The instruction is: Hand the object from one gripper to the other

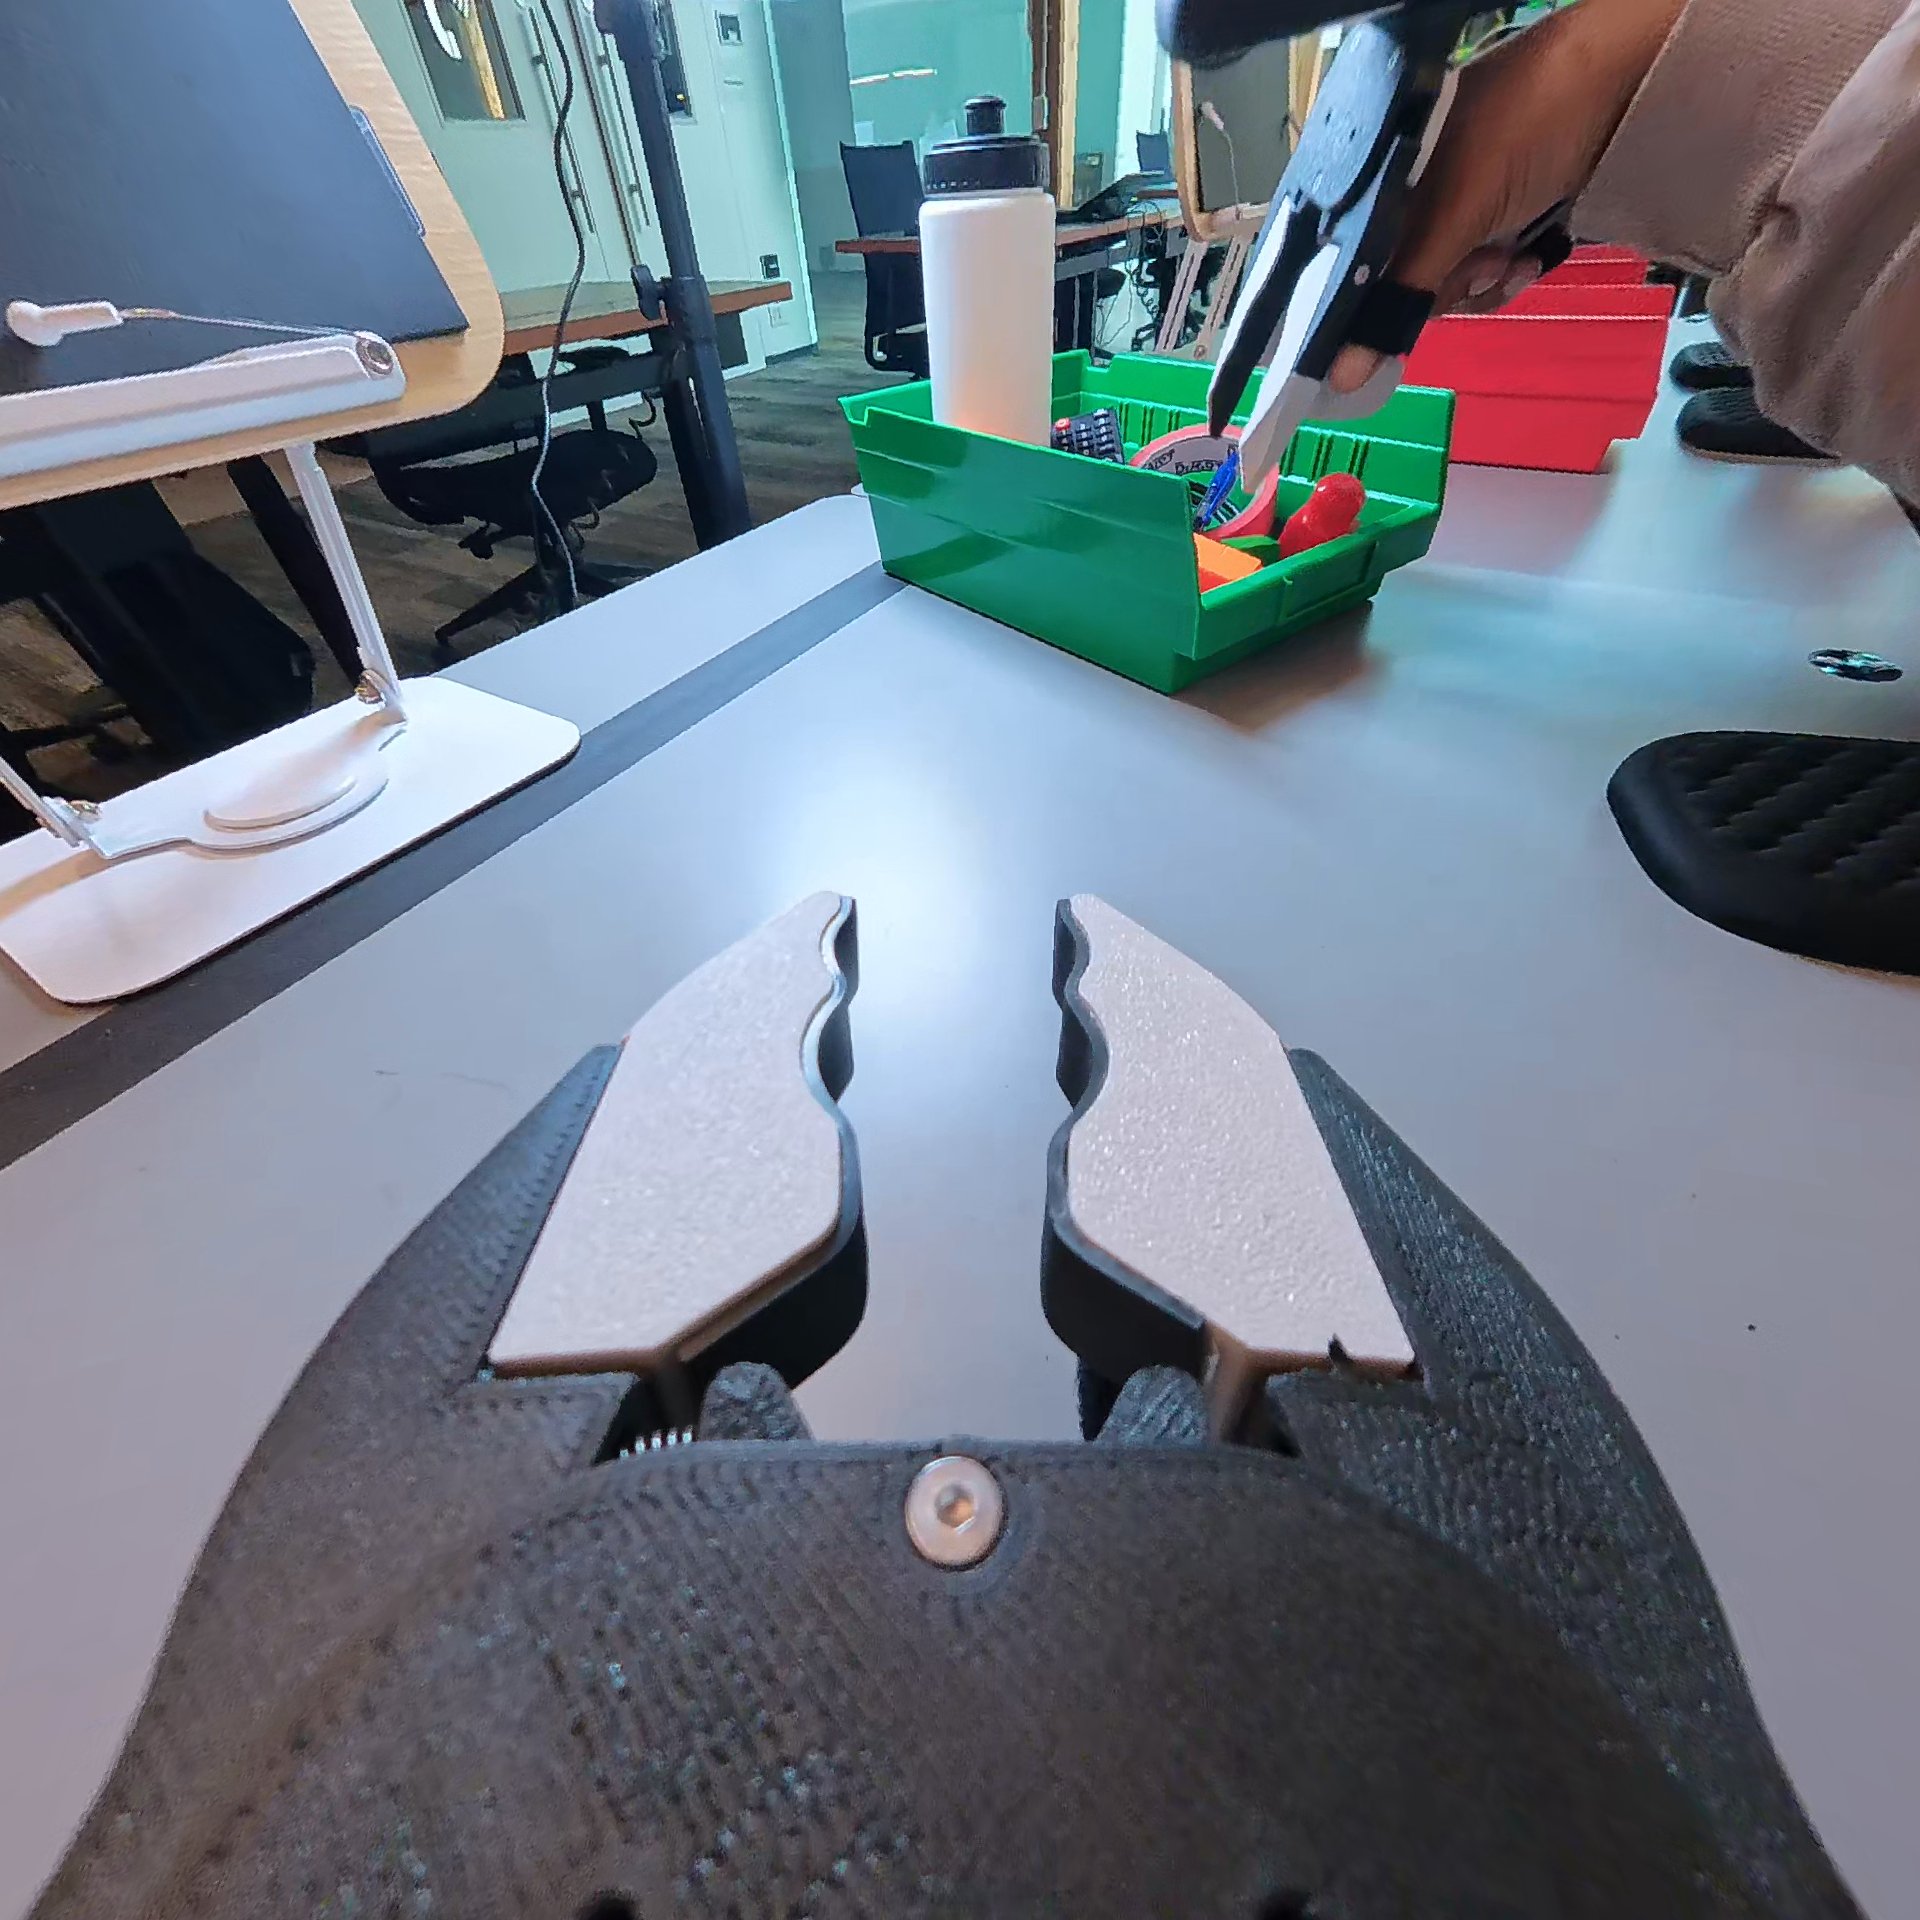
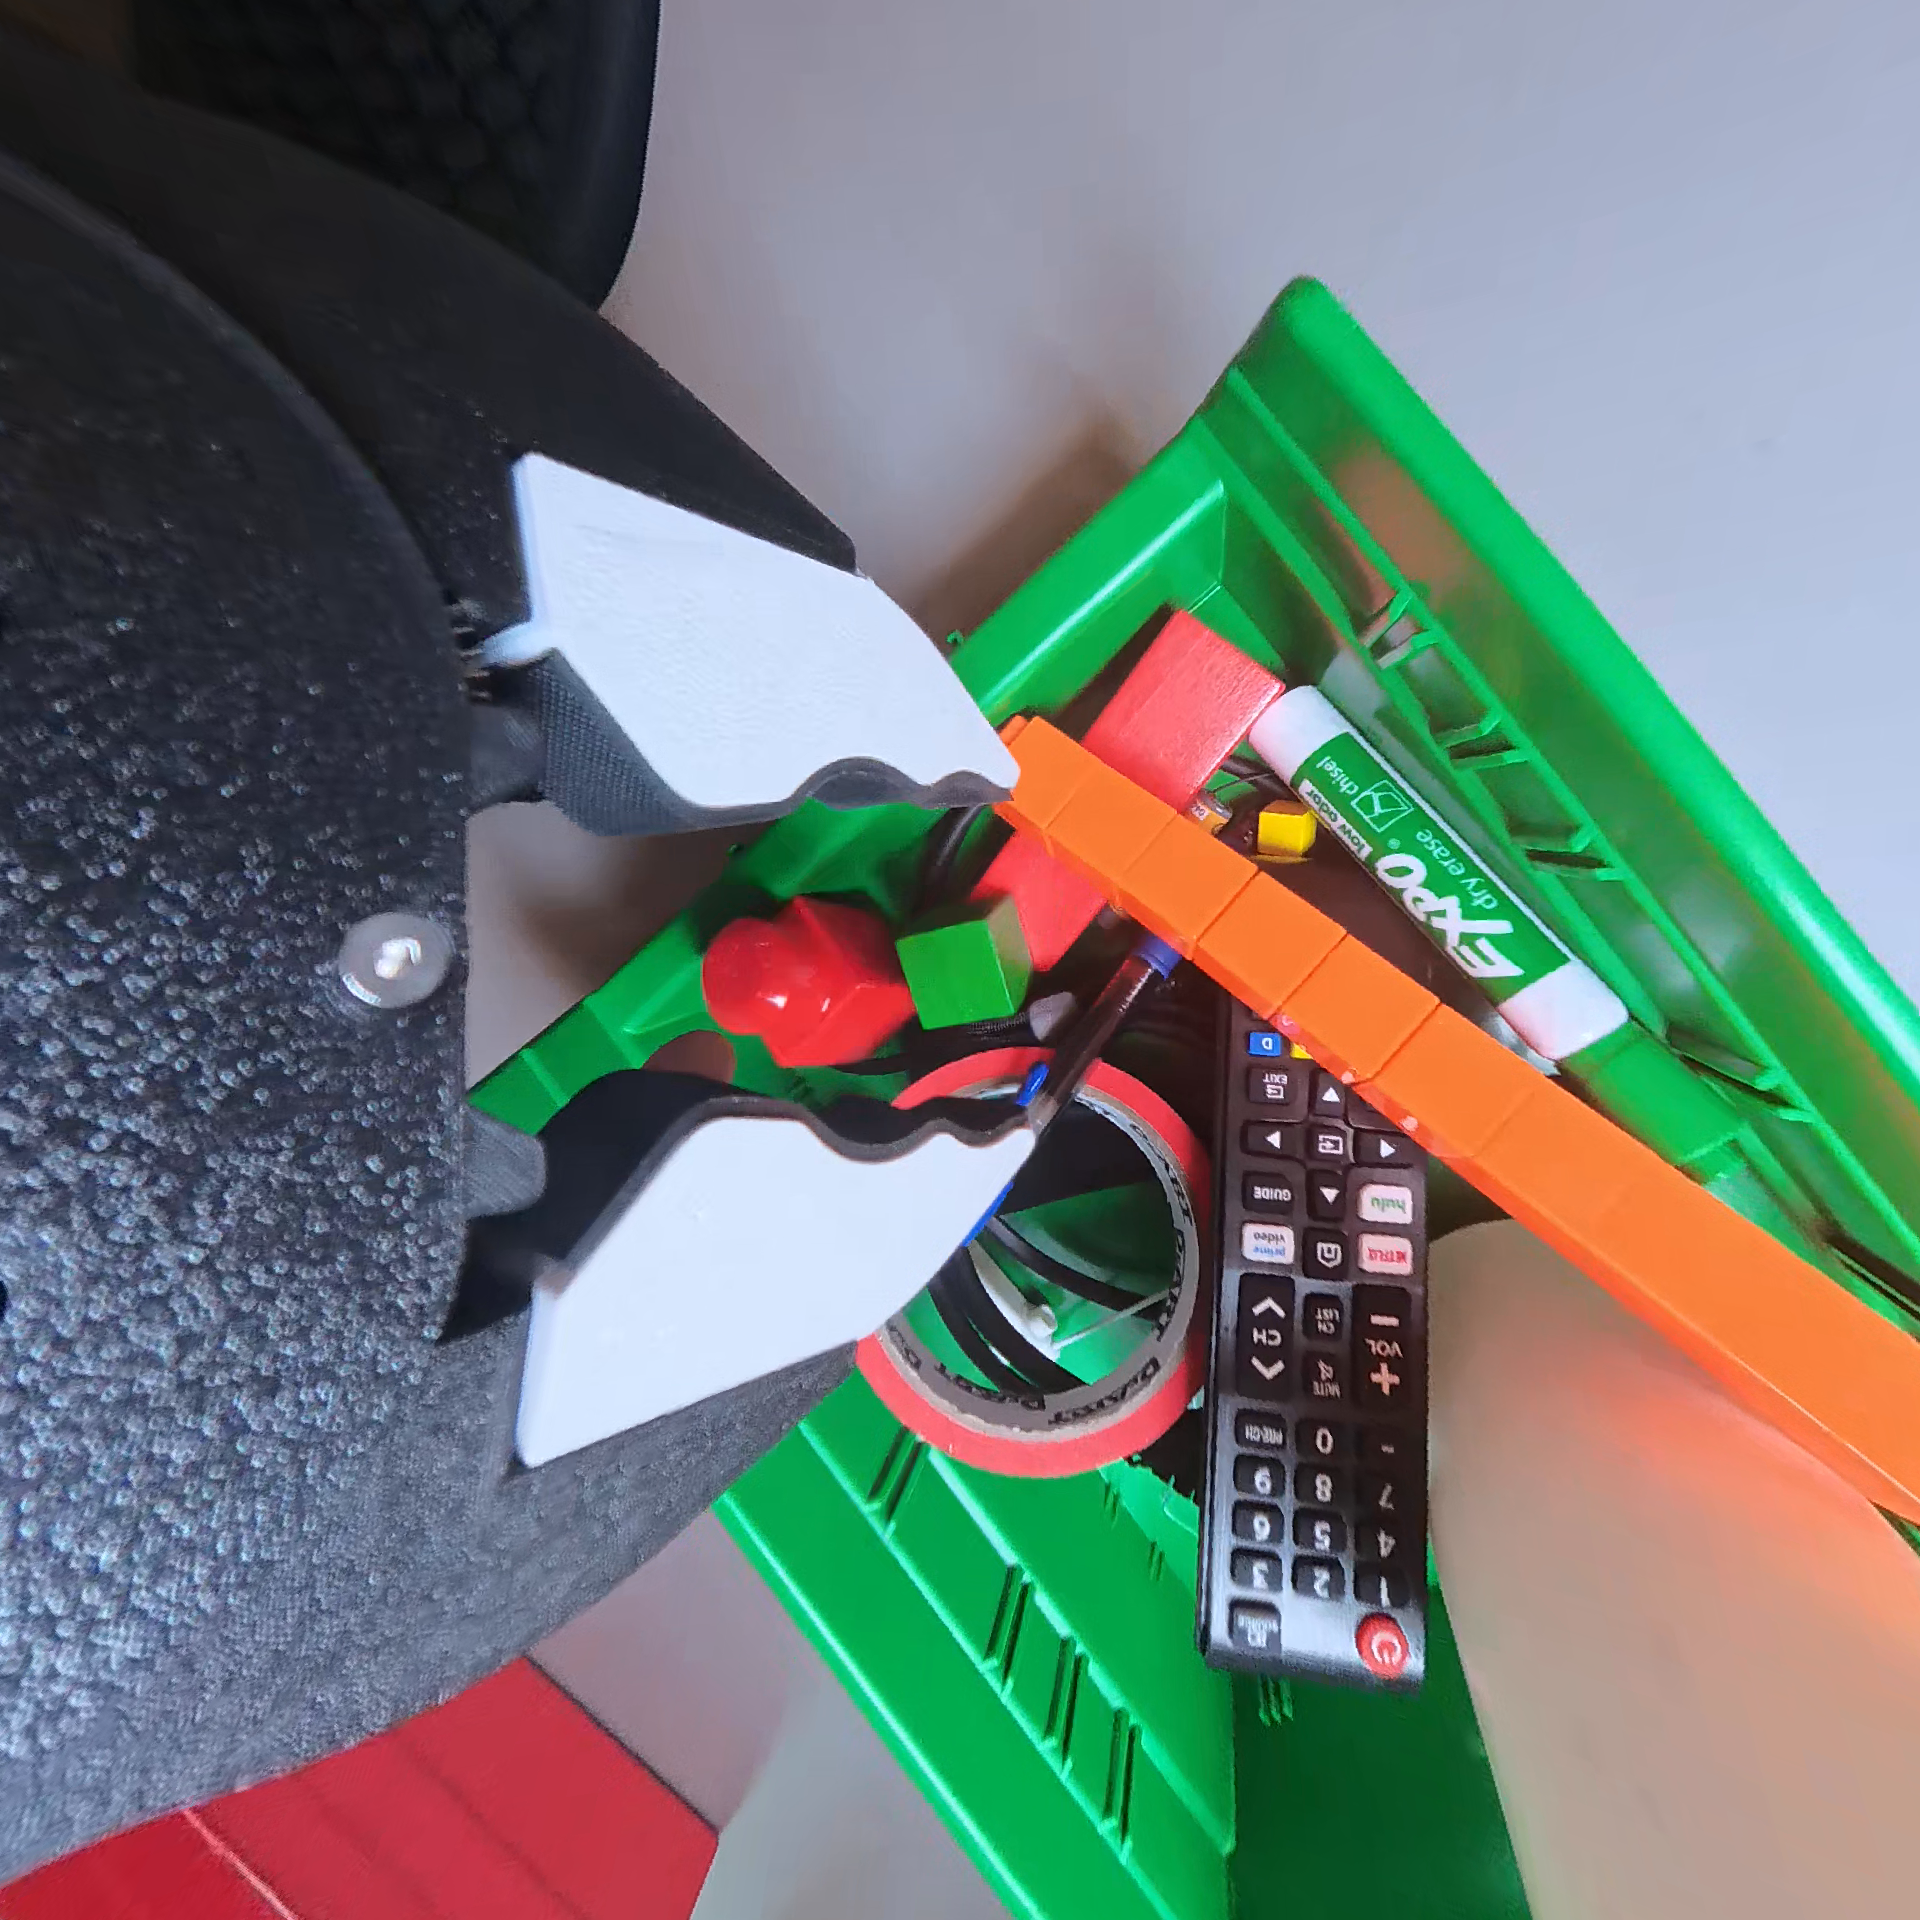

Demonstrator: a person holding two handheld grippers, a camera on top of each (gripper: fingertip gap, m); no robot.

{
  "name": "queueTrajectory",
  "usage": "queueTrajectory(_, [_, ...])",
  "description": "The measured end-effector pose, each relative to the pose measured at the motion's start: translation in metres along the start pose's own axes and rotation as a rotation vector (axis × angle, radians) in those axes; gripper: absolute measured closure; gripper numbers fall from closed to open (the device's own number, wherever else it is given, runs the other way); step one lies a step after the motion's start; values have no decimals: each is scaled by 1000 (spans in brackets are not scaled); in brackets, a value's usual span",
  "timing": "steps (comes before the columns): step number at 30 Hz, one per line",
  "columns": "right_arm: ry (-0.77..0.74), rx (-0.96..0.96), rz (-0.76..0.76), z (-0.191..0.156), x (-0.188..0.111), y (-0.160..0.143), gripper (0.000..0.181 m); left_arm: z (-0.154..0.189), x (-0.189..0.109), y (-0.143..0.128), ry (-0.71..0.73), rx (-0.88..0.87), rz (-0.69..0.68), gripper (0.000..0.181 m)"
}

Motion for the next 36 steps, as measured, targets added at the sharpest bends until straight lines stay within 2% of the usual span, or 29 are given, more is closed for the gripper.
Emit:
queueTrajectory(1, [-13,7,19,1,-4,1,127,0,0,-1,-1,-3,-3,145])
queueTrajectory(5, [-59,47,142,-1,-20,3,128,0,0,0,-2,2,-3,146])
queueTrajectory(9, [-64,144,414,-15,-48,6,128,-1,-1,1,2,3,5,145])
queueTrajectory(15, [135,348,992,-68,-97,1,137,-7,-6,3,30,11,12,145])
queueTrajectory(19, [245,385,1135,-113,-101,-10,141,-20,-24,17,96,56,42,145])
queueTrajectory(23, [253,333,1158,-146,-88,-13,147,-56,-77,50,257,111,93,145])
queueTrajectory(28, [285,304,1181,-162,-77,-12,154,-125,-179,78,525,54,146,147])
queueTrajectory(32, [328,325,1180,-164,-73,-11,158,-180,-239,61,619,-222,114,144])
queueTrajectory(36, [376,361,1155,-164,-67,-11,159,-214,-259,20,577,-580,192,142])
Point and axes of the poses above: each gripper's, where its closed fingertips meet, x out along the fingers, y out of its top, z = x × y across the jaws, the point moved 8 cm from there along -x, back along the fingers, and after that the axes turned 15 degrees about -y, right-handed, at the moved point
